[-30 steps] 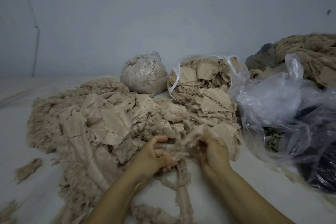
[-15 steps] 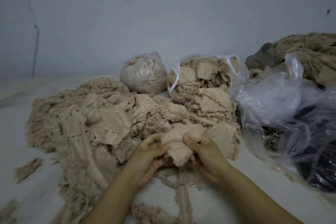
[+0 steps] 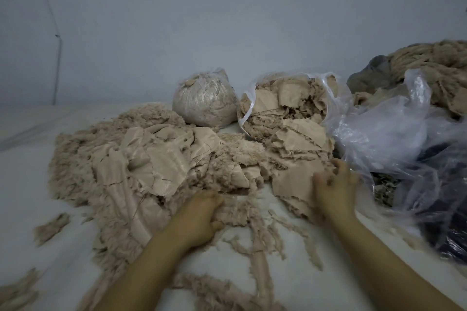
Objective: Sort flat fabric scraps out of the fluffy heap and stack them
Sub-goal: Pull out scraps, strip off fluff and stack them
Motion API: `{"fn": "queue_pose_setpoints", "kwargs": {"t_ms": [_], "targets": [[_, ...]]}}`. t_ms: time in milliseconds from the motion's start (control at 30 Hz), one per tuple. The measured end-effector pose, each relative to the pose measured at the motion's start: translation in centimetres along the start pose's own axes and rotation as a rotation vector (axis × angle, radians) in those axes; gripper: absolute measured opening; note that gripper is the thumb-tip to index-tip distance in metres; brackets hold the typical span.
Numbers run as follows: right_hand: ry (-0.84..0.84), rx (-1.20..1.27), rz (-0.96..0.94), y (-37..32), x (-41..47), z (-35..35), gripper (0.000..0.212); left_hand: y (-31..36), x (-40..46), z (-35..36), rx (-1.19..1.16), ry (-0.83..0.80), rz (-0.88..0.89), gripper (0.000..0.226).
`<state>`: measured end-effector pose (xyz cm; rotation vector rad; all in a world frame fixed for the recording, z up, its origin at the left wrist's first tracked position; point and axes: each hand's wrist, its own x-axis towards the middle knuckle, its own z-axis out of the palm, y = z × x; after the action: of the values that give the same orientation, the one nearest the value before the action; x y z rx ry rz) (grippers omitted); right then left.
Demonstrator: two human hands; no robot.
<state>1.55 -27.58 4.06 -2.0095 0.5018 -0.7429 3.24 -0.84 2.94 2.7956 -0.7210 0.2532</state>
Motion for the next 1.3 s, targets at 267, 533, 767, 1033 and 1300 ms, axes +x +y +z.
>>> {"fn": "queue_pose_setpoints", "kwargs": {"t_ms": [267,533,767,1033,1300], "targets": [[-0.703,-0.038,-0.582,-4.0,-6.6,4.0,0.038,1.6,-0.7,-0.3,-0.222,0.172,0.21,0.031],[-0.417,0.462,-0.093,-2.5,-4.8,3.8,0.018,-1.1,-0.9,-0.5,-0.354,0.312,-0.197,0.02],[-0.704,0.666,0.121,-2.7,-6.8,4.6,0.033,3.0,-0.7,0.6,-1.096,0.102,-0.202,0.049],[-0.81,0.552,0.012,-2.7,-8.0,4.4,0.016,3.8,-0.3,0.7,-1.732,0.204,-0.427,0.019],[-0.784,0.392,-0.085,-2.6,-8.3,4.9,0.039,4.1,-0.4,0.7,-1.325,0.288,-0.409,0.028]]}}
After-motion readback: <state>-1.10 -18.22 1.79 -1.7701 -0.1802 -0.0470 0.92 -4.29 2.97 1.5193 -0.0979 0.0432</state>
